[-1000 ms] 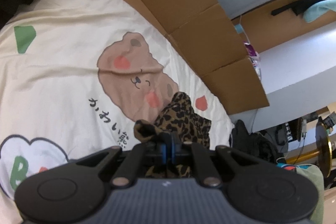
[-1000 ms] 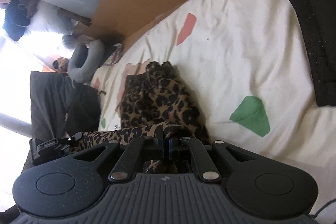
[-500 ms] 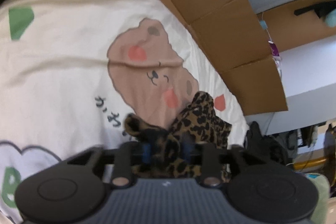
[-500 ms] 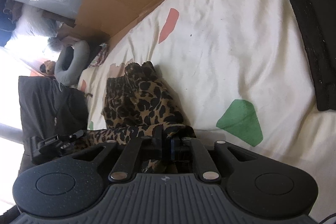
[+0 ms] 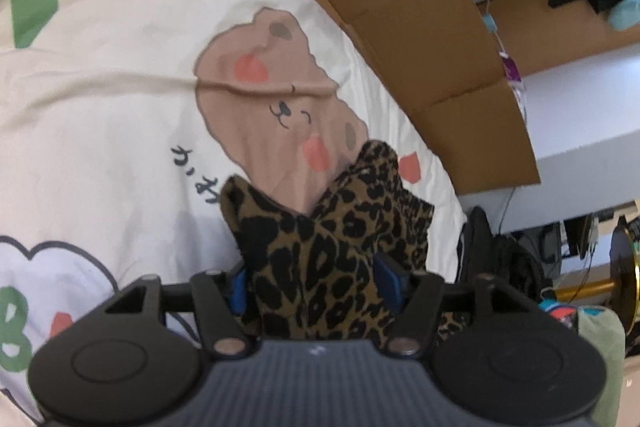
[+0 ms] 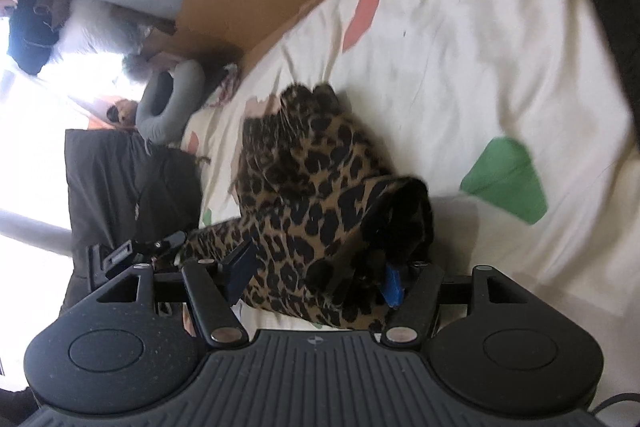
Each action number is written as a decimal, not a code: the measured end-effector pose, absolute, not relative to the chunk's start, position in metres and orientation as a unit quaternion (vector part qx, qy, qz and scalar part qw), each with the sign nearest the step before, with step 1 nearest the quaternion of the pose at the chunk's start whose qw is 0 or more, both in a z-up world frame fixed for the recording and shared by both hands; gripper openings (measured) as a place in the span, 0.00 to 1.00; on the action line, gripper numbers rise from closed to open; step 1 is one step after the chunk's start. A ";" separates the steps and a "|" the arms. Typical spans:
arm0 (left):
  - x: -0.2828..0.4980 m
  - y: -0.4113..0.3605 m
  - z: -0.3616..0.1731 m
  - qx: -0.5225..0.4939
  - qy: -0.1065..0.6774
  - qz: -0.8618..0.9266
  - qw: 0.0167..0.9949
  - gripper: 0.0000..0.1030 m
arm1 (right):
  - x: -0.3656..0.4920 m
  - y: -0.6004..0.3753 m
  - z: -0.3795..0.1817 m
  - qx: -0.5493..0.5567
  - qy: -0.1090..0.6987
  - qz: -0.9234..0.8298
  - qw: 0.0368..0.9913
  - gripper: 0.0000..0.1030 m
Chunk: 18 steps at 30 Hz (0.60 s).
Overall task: Fold clothes
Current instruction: 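Open both grippers and release the folded skirt onto the blanket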
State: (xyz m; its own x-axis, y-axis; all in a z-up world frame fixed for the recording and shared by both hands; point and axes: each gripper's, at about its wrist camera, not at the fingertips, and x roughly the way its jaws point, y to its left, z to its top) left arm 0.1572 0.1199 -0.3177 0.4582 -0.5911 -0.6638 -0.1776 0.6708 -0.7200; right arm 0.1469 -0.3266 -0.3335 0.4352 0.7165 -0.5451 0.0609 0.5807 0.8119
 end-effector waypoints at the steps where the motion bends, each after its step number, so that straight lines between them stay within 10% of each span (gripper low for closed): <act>1: 0.158 0.119 -0.318 -0.382 0.503 -0.138 0.763 0.62 | 0.149 -0.323 -0.333 0.399 0.484 0.221 0.747 0.67; 18: 0.175 0.121 -0.281 -0.390 0.437 -0.138 0.799 0.61 | 0.188 -0.315 -0.304 0.355 0.448 0.215 0.792 0.67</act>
State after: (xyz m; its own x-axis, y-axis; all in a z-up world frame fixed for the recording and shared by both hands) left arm 0.1755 0.1214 -0.2807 0.5809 -0.5605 -0.5903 -0.1197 0.6585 -0.7430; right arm 0.1879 -0.3150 -0.3038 0.5055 0.6587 -0.5574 -0.0228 0.6560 0.7545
